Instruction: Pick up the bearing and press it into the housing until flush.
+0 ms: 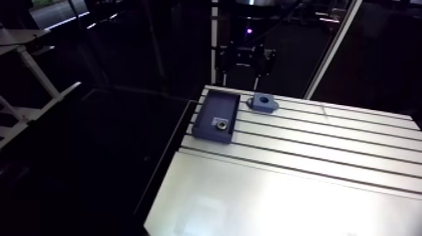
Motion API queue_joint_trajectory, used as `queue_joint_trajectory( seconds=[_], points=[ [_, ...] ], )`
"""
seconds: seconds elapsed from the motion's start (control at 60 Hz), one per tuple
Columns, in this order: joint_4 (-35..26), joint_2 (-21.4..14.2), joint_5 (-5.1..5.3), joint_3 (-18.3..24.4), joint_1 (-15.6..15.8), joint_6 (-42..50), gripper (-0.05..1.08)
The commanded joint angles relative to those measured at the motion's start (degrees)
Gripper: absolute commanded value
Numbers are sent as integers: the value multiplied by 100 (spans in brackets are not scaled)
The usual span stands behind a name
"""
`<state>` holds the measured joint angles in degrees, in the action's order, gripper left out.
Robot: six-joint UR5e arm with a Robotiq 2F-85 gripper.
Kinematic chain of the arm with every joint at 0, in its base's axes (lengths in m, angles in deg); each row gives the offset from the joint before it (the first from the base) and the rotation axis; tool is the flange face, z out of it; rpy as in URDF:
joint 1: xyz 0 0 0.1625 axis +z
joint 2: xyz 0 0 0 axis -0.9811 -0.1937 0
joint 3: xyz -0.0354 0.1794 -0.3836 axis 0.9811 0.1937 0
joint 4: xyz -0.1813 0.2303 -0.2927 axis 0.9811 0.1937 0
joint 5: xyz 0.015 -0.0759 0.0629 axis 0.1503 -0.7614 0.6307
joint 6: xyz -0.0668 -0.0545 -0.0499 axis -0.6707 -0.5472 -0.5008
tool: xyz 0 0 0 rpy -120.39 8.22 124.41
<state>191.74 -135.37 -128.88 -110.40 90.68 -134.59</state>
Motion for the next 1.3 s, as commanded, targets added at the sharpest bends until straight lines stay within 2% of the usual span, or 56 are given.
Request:
queue_joint_trajectory(
  seconds=[0.017, 0.333, 1.3],
  points=[
    [69, 266, -51, 69, 116, 130, 30],
    [94, 584, -73, 183, 361, 208, 38],
    [434, 895, -91, -1, 380, 263, 44]
  ],
)
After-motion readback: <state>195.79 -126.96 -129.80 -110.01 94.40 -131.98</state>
